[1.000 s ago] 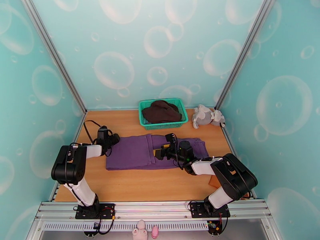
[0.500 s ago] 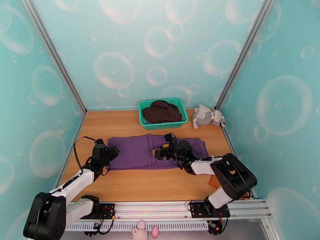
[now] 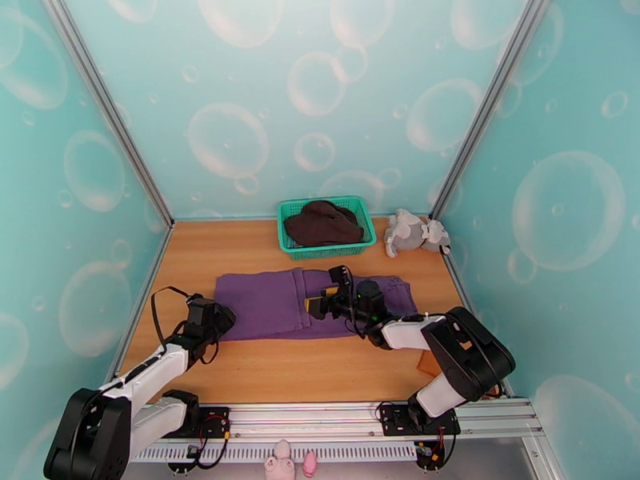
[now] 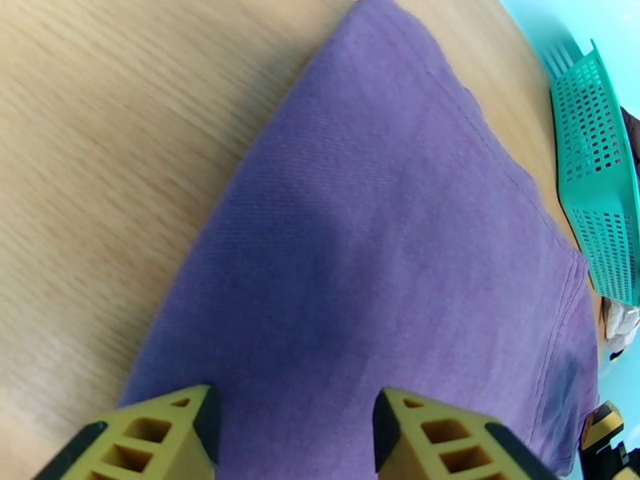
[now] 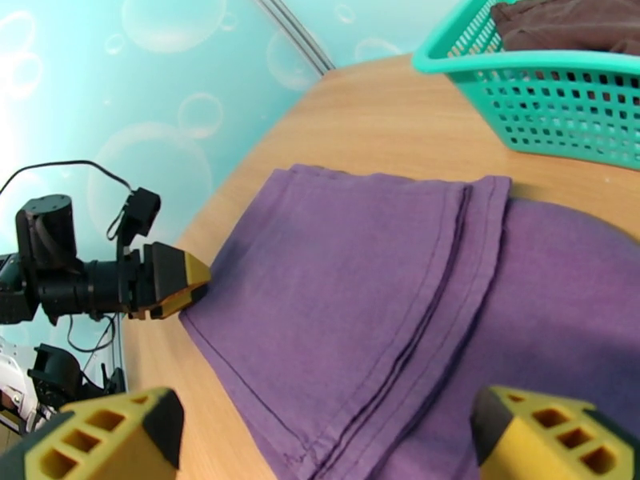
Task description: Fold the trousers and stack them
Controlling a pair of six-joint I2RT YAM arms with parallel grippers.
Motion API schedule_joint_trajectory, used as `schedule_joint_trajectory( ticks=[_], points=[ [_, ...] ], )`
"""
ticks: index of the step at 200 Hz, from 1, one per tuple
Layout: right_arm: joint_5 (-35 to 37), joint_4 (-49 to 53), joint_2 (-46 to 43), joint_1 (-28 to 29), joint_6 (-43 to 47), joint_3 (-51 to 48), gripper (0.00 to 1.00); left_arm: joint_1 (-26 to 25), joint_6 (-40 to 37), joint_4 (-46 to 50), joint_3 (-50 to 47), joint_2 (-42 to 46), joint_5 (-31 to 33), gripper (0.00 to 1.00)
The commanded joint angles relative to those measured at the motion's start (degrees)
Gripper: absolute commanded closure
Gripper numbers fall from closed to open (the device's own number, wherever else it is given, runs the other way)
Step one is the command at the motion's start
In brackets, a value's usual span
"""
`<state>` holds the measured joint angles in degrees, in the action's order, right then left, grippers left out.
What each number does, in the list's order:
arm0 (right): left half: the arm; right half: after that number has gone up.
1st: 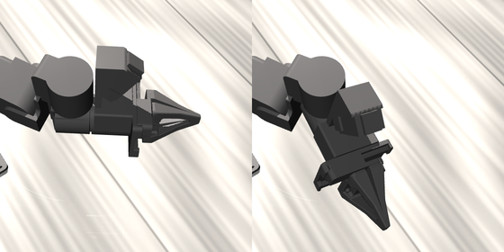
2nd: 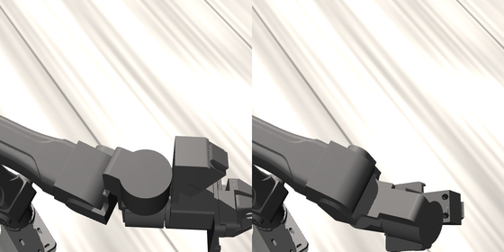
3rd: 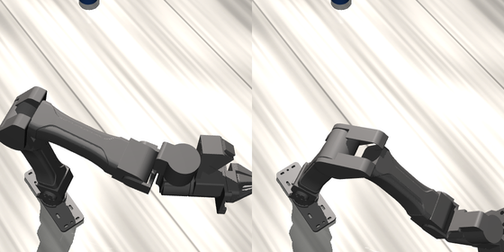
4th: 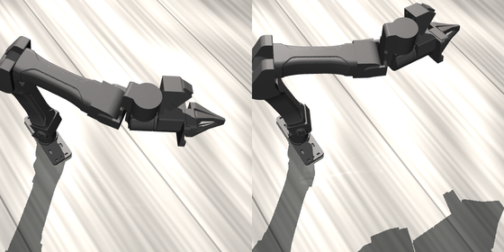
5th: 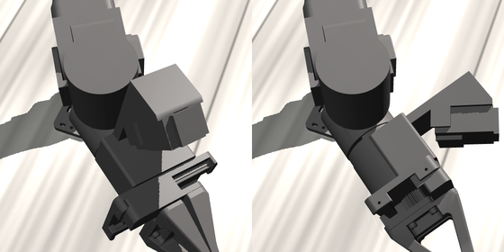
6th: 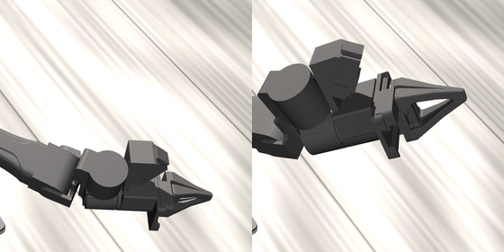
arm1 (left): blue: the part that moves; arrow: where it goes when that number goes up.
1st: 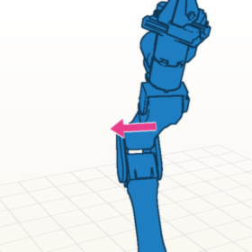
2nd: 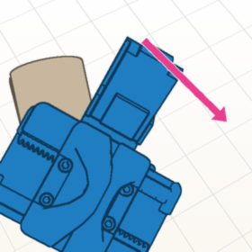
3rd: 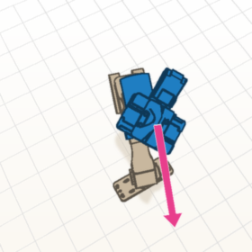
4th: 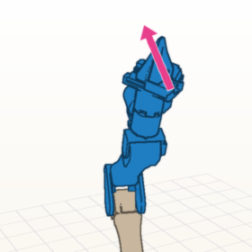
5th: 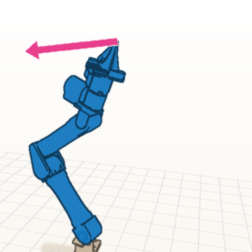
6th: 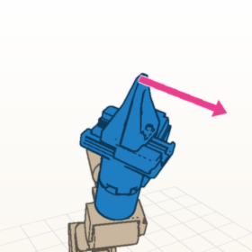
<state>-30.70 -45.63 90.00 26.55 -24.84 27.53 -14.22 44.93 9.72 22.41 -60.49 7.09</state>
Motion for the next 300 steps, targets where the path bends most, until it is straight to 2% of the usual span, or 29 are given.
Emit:
schedule_joint_trajectory(
  ticks=[1, 28, 48, 63, 76, 86, 108, 189, 261, 282, 294, 300],
  points=[
    [1.6, 0.1, -1.8, -1.1, -0.3, -1.3, 0.01, -0.1, -7.1, 6.1, 8.5, 1.5, 7.5, 0.45],
    [1.4, -2.2, -2.5, -3.0, -2.1, -3.0, 0.01, 3.7, -14.3, 11.5, 18.1, -6.3, 8.9, 0.44],
    [0.2, -4.9, -2.6, -5.0, -4.2, -4.5, 0.01, 10.1, -18.6, 13.9, 22.0, -14.0, 1.4, 0.44],
    [-0.7, -7.1, -2.2, -5.7, -5.6, -5.2, 0.01, 12.9, -21.4, 14.7, 23.4, -19.9, -3.5, 0.44],
    [-1.6, -8.0, -1.6, -5.8, -6.1, -5.2, 0.01, 14.1, -22.8, 15.6, 24.7, -24.1, -4.2, 0.44],
    [-2.4, -8.5, -0.9, -5.7, -6.6, -5.0, 0.01, 14.5, -23.7, 15.5, 25.0, -26.0, -3.6, 0.44],
    [-3.5, -10.0, 0.1, -5.8, -7.7, -4.9, 0.01, 14.9, -25.0, 12.9, 23.9, -27.9, -7.4, 0.44],
    [-4.8, -11.0, 1.9, -5.8, -8.3, -4.2, 0.01, 12.8, -24.3, 10.4, 21.2, -25.2, -9.7, 0.44],
    [-4.7, -10.3, 1.2, -5.8, -7.7, -4.2, 0.01, 12.7, -24.0, 9.8, 21.0, -31.0, -9.5, 0.52],
    [-3.2, -8.8, -0.3, -5.7, -6.6, -4.5, 0.01, 12.7, -23.7, 9.4, 20.9, -32.2, -9.8, 0.59],
    [-2.7, -8.4, -1.1, -5.8, -6.3, -4.8, 0.01, 12.7, -23.8, 9.5, 20.7, -32.5, -9.9, 0.67],
    [-2.5, -8.3, -1.4, -5.8, -6.1, -4.9, 0.01, 12.7, -23.8, 9.9, 21.0, -32.6, -9.8, 0.75]
  ],
)
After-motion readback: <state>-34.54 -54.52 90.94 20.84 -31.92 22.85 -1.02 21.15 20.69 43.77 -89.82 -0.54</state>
